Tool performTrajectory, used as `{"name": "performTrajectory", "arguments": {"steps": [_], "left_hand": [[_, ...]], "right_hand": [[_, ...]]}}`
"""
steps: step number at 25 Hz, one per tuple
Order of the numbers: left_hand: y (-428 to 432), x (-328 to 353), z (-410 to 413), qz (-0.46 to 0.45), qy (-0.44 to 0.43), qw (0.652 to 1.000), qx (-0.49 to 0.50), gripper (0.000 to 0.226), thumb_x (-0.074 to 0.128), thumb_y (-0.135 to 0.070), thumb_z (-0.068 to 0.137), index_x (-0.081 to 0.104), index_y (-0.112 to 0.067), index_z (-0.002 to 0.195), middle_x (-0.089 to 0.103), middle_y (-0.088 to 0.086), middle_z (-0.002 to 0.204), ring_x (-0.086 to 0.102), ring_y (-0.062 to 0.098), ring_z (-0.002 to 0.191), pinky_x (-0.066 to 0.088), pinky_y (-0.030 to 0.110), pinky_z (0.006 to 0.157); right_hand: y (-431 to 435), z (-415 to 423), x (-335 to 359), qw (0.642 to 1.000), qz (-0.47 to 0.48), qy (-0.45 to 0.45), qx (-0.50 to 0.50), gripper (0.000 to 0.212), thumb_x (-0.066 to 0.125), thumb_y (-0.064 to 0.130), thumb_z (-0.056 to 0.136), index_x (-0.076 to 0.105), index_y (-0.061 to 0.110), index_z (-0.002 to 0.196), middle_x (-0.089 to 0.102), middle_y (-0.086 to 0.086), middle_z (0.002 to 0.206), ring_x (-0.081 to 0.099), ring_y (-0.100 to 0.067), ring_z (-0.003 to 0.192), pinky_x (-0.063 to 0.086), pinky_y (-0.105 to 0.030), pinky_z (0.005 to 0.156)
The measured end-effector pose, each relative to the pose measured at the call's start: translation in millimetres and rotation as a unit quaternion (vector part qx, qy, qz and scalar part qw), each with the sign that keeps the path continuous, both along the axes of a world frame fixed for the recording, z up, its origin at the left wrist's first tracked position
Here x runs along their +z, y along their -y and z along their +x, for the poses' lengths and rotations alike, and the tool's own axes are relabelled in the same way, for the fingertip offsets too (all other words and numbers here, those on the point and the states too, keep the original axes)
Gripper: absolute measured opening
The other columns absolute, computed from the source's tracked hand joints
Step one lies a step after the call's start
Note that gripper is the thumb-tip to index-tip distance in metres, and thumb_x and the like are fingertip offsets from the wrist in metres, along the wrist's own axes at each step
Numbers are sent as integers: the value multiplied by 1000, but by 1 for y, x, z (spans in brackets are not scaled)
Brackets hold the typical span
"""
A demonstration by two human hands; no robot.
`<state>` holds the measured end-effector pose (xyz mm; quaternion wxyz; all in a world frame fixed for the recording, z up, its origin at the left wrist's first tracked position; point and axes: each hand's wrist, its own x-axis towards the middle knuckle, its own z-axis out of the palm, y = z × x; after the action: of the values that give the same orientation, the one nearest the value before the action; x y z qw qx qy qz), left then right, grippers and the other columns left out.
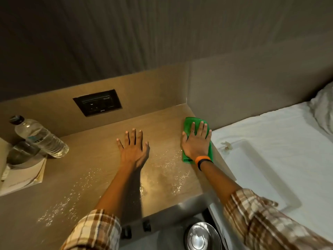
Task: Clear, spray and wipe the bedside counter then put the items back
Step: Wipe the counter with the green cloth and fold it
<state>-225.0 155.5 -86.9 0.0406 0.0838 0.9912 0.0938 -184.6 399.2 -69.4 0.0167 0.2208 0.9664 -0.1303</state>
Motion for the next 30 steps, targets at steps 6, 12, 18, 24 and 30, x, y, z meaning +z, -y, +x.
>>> {"name": "performTrajectory", "arguments": {"steps": [6, 12, 18, 24, 30], "left_hand": [[4, -16, -10, 0, -26, 1000, -6, 68, 4, -63, 96, -9, -35, 157, -14, -3, 167, -17, 24, 154, -11, 62, 121], [3, -8, -5, 6, -14, 1000, -7, 70, 7, -61, 96, -4, -32, 158, -10, -1, 169, -14, 25, 155, -11, 62, 121], [-1, -3, -5, 4, 8, 1000, -3, 69, 8, -58, 97, -6, -30, 158, -12, 1, 168, -16, 27, 155, -10, 65, 119], [3, -17, -14, 1, -6, 1000, -5, 69, 7, -60, 97, -3, -31, 158, -9, 0, 169, -14, 27, 155, -12, 65, 119], [5, -17, -14, -3, -8, 1000, -10, 67, 5, -58, 97, -1, -32, 158, -8, -2, 169, -14, 26, 155, -12, 63, 120]], "right_hand": [[9, -86, 9, 977, 45, 25, 208, 65, 18, 51, 105, 3, 22, 161, -5, -11, 170, -8, -27, 158, -5, -51, 128], [-57, 24, 7, 966, 45, 3, 253, 65, 22, 55, 104, 11, 26, 161, 3, -6, 171, -2, -20, 158, 3, -45, 129], [44, 122, -14, 996, 27, -59, 55, 70, 17, 51, 101, 20, 10, 158, 13, -24, 166, 10, -36, 156, 12, -54, 127], [79, -8, 2, 996, -10, -5, 83, 67, 19, 49, 103, 13, 15, 161, 1, -22, 168, -3, -35, 157, 1, -54, 127], [52, -8, 1, 943, 68, -5, 326, 64, 20, 56, 103, 11, 29, 161, 3, -7, 170, 1, -24, 159, 5, -47, 129]]}}
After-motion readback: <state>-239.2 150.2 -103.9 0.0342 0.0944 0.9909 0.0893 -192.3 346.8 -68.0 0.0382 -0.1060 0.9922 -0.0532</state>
